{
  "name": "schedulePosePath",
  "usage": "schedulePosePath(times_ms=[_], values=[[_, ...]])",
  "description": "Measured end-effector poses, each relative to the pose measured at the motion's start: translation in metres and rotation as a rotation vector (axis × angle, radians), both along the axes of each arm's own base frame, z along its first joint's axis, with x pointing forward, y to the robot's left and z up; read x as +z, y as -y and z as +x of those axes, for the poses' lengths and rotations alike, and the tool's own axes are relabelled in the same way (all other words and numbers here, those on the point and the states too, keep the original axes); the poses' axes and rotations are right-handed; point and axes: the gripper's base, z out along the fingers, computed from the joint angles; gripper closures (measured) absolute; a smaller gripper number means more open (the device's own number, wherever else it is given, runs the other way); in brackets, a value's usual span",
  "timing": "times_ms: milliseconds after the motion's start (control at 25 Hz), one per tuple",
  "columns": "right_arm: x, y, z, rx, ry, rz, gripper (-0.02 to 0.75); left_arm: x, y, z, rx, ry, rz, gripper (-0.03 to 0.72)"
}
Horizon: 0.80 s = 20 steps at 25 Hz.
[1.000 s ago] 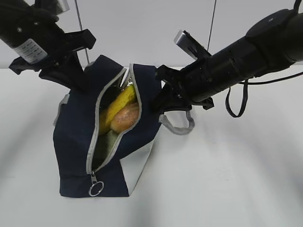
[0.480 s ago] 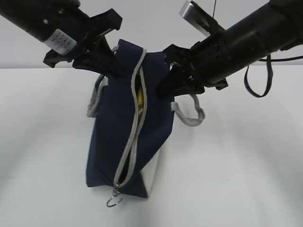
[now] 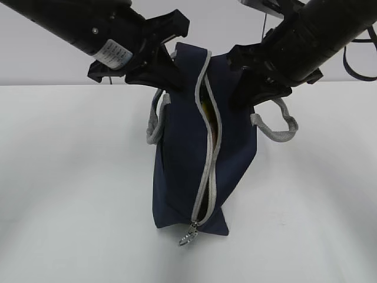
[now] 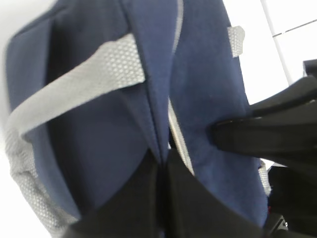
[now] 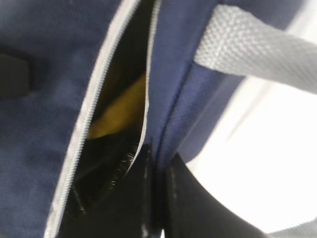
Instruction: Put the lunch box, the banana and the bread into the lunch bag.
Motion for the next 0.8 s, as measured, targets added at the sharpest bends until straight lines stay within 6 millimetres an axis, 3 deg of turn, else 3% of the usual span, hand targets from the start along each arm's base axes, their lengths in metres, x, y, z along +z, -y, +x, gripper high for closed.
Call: schedulePosePath(times_ms=[200, 800], values=[[0.002, 0.001, 0.008, -0.002, 0.000, -0.038, 0.743, -0.014, 0.007, 0.009, 0.025, -0.054, -0.040, 0.691], [0.001, -0.004, 0.039, -0.021, 0.005, -0.086, 0.743, -0.010, 0.012, 0.027, 0.061, 0.036, -0.042, 0.691]])
